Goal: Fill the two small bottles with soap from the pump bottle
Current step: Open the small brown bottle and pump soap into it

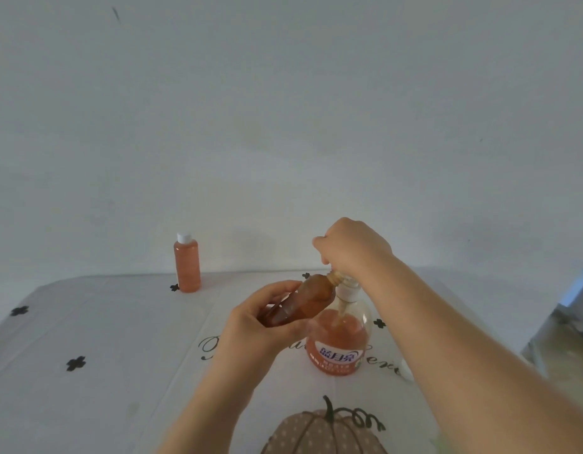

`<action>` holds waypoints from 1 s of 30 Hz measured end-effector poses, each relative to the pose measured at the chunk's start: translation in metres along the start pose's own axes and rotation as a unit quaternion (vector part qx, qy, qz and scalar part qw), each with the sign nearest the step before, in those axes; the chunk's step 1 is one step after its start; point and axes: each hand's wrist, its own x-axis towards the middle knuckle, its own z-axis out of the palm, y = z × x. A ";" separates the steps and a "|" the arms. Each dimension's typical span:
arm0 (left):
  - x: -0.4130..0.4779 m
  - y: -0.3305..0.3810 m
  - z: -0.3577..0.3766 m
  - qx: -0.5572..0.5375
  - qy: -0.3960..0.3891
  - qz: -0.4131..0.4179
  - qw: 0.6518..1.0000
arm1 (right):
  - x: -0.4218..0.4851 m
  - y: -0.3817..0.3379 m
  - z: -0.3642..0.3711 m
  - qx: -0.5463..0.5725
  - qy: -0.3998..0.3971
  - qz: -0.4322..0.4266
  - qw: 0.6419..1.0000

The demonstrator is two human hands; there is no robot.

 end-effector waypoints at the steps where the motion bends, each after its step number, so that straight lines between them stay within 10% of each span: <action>1: 0.000 0.000 -0.001 0.005 -0.002 0.000 1.000 | 0.001 0.001 0.002 0.000 -0.002 0.000 1.000; 30: -0.004 0.005 0.002 -0.006 0.006 -0.013 1.000 | -0.006 0.001 -0.007 -0.026 0.034 -0.009 0.999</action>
